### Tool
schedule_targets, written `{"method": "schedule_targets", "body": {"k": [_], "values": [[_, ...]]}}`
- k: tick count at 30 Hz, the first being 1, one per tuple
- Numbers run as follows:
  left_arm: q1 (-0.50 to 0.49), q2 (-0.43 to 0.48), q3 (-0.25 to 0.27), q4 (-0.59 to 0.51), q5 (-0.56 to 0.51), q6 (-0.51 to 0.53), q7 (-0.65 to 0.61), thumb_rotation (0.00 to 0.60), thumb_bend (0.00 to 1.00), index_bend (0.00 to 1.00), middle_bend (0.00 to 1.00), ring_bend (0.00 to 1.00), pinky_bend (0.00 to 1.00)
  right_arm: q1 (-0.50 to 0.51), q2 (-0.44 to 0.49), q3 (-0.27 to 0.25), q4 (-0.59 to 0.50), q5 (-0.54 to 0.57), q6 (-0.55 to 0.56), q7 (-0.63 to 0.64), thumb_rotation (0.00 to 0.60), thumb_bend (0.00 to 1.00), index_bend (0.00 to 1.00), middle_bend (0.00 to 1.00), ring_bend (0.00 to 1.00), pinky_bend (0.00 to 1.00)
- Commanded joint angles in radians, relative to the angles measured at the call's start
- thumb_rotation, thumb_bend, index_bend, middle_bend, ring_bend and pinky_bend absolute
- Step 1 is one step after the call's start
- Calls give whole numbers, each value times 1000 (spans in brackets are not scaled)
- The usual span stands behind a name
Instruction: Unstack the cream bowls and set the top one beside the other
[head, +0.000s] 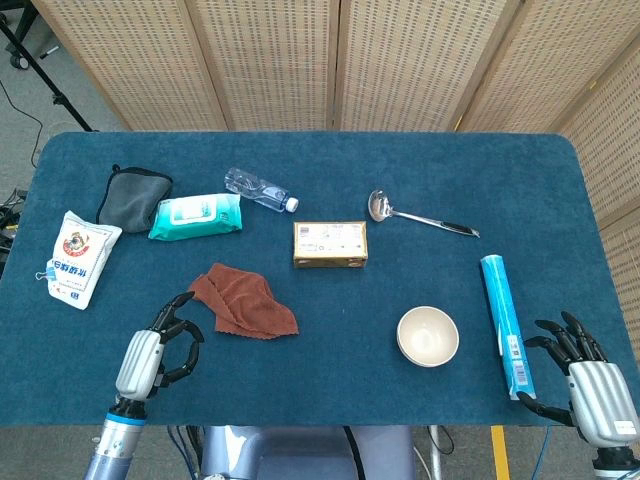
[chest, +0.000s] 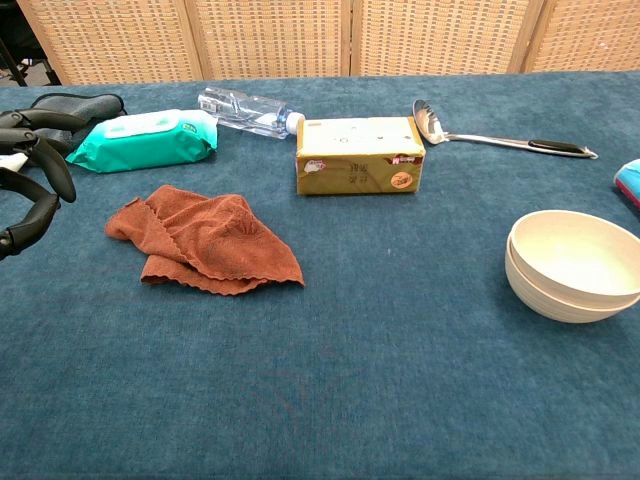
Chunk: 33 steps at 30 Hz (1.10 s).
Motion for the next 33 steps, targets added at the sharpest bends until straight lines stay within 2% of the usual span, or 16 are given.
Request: {"method": "schedule_targets", "body": {"k": [1,15,22,28,33], "values": [[-2,3,-2,-1,-5,-4,-6,600,499,560,168,157,350,1,-8,3,8,3,-1,-14,600,53,340,208,23,157],[-3,8,0,-13,-16,-14,-9,600,499,560,168,157,350,11,-33,11,31,35,-28,-45,600,53,340,208,23,157],[-2,3,4,-16,-17,-16,-2,600,498,560,168,157,350,71,-75,56,51,101,-105,-106,600,53,340,208,23,158],[-2,7,2,-20,-16,-14,-3,600,498,560,168,157,350,145,-114,114,52,201,-191,-202,600,53,340,208,23,157],[-3,10,-1,-23,-15,-12,-4,600,498,561,168,157,350,174,-135,134,48,260,-222,-259,600,53,340,208,23,157]]}}
